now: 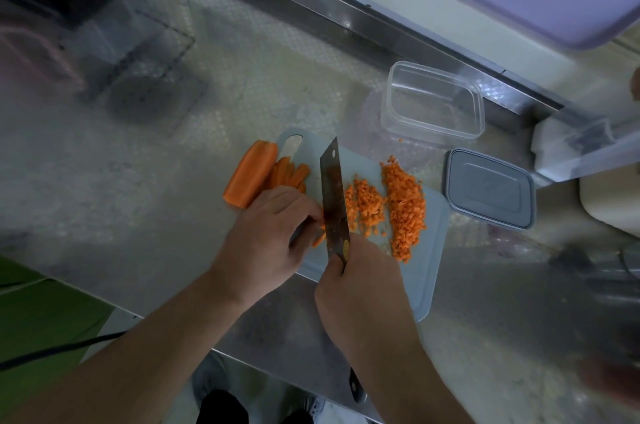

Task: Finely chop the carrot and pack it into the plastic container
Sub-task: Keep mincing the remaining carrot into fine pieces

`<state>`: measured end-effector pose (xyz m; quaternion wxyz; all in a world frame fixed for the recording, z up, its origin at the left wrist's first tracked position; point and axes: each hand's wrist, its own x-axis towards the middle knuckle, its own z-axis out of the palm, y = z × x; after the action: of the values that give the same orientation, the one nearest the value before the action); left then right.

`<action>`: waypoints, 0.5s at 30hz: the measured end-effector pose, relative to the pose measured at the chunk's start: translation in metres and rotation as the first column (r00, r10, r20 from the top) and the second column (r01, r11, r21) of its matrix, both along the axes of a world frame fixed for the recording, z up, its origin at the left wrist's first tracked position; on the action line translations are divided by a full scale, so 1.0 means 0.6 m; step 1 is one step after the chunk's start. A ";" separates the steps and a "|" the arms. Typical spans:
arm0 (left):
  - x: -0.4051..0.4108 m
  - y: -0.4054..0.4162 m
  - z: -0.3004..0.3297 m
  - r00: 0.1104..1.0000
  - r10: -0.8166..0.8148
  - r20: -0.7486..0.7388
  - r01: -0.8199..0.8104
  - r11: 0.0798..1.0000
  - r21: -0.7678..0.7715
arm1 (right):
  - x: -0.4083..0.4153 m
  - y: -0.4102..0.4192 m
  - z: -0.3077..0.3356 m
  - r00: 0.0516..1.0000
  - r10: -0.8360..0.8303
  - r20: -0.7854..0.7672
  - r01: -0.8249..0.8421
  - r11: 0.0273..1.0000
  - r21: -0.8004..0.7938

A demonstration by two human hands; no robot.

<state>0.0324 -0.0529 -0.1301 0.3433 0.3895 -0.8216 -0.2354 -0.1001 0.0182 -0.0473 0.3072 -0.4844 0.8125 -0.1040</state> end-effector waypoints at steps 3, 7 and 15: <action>0.002 0.000 0.000 1.000 0.002 0.006 -0.002 1.000 0.030 | 0.010 -0.004 -0.004 1.000 -0.020 -0.008 0.020 0.999 0.028; 0.002 0.001 0.002 1.000 -0.001 0.003 0.000 1.000 0.021 | 0.007 -0.006 -0.010 0.999 -0.039 0.026 0.040 0.998 -0.039; 0.003 0.001 -0.003 1.000 -0.020 0.001 0.020 1.000 -0.012 | -0.006 0.002 -0.013 0.999 -0.038 0.038 0.043 0.990 -0.133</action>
<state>0.0340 -0.0524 -0.1318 0.3428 0.3794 -0.8270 -0.2338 -0.1039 0.0193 -0.0549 0.2863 -0.4853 0.8078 -0.1731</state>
